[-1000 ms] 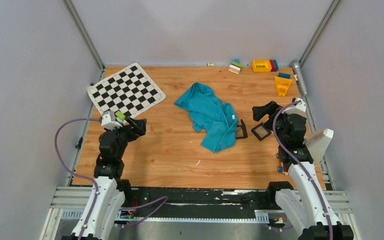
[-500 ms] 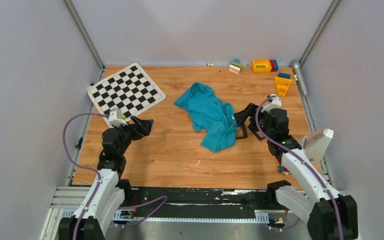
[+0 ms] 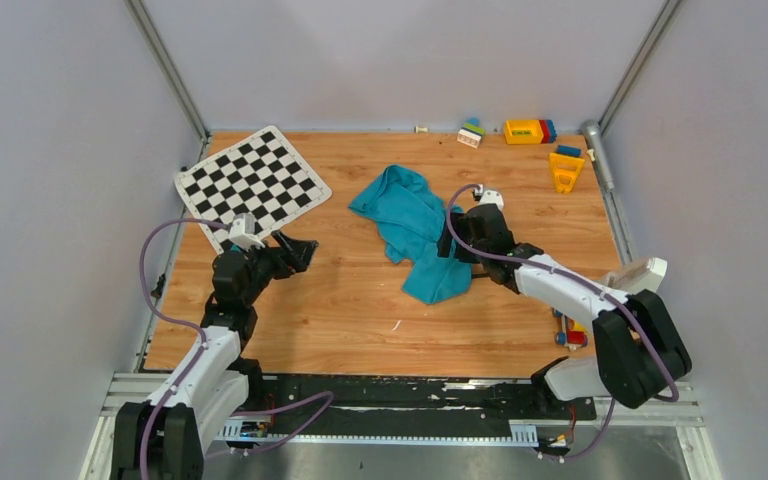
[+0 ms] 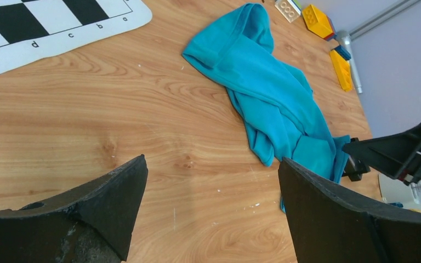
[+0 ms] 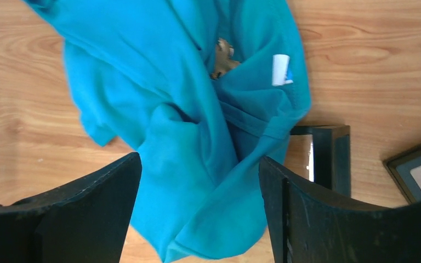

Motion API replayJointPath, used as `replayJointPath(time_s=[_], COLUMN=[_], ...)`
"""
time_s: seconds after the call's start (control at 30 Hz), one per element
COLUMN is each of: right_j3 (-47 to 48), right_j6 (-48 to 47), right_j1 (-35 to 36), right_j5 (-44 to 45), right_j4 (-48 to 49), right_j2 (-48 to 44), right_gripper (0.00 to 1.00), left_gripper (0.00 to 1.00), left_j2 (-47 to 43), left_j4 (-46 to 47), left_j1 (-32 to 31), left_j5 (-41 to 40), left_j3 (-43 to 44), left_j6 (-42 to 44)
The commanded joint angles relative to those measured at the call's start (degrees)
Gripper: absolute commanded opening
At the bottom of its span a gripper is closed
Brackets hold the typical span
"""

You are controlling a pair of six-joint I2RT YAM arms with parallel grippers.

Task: Remove the brooch from the garment
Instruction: Flatten out the clothes at the center of the board.

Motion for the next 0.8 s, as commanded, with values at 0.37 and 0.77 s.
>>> replayJointPath(time_s=[0.37, 0.77], right_j3=[4.8, 22.5], right_j6=[0.0, -9.8], right_j1=[3.6, 9.4], right_j5=[8.3, -31.6], right_j4=[-2.3, -5.1], right_j2=[1.7, -12.3], right_gripper=[0.00, 0.00], left_gripper=[0.96, 0.95], left_j2=[5.5, 7.9], left_j4=[5.4, 5.6], left_j1=[-1.1, -1.3], left_j5=[2.4, 3.7], left_j3=[2.5, 3.5], left_j6=[0.1, -0.2])
